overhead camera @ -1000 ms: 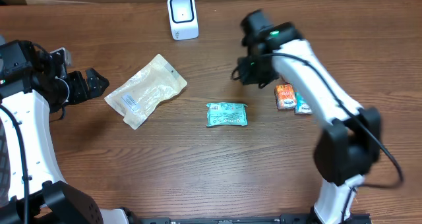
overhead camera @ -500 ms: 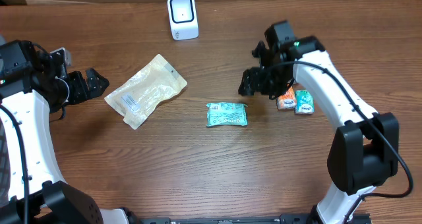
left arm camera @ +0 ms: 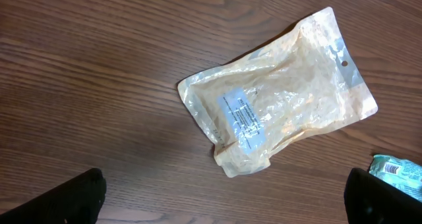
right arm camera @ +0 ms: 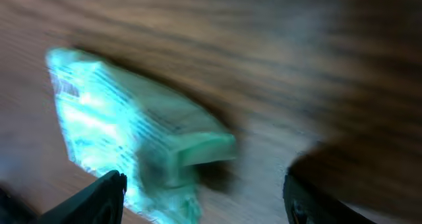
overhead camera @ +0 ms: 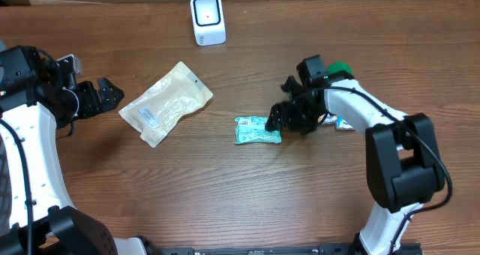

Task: Scan the item barcode

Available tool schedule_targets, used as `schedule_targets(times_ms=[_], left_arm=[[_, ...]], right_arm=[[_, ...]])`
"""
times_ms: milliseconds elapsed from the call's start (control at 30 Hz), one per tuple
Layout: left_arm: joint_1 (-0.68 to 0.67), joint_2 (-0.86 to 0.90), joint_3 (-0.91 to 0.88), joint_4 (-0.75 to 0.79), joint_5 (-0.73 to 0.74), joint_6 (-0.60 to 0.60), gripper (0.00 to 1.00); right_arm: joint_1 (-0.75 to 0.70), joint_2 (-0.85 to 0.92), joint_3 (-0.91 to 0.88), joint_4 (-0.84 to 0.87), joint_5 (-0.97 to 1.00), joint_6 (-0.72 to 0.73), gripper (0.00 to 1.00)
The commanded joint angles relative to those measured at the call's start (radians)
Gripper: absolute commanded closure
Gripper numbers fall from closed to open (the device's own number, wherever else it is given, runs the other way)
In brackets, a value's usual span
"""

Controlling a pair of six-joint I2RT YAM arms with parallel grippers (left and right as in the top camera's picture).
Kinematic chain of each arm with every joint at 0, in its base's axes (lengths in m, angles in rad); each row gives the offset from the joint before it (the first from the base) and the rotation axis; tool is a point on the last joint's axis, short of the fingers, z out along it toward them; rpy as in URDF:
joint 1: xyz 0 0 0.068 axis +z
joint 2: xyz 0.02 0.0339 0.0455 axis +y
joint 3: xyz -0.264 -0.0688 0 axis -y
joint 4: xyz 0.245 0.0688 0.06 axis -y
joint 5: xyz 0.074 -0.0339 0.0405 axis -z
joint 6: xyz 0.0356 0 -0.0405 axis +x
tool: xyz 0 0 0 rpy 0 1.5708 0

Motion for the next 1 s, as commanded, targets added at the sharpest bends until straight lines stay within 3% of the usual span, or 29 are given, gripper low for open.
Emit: schedule_targets(times_ms=[0,233,567,733,833,967], left_arm=[[-0.006,-0.008,0.002,0.004,0.004,-0.010,0.00],[-0.006,-0.008,0.002,0.004,0.004,-0.010,0.01],[-0.006,-0.008,0.002,0.004,0.004,-0.010,0.01],[-0.006,-0.008,0.002,0.004,0.004,-0.010,0.00],[-0.006,-0.008,0.002,0.004,0.004,-0.010,0.00],[-0.006,-0.008,0.002,0.004,0.004,-0.010,0.01]], right_arm=[[0.006,0.032,-0.011,0.025,-0.023,-0.005,0.25],[0.029,0.040,-0.011,0.044,-0.018,-0.037,0.25],[0.058,0.066,-0.011,0.067,-0.011,-0.183,0.37],[0.058,0.074,-0.011,0.069,-0.007,-0.207,0.55],[0.058,0.074,0.002,0.053,-0.008,-0.204,0.76],[0.057,0.073,0.086,-0.013,-0.060,-0.140,0.88]])
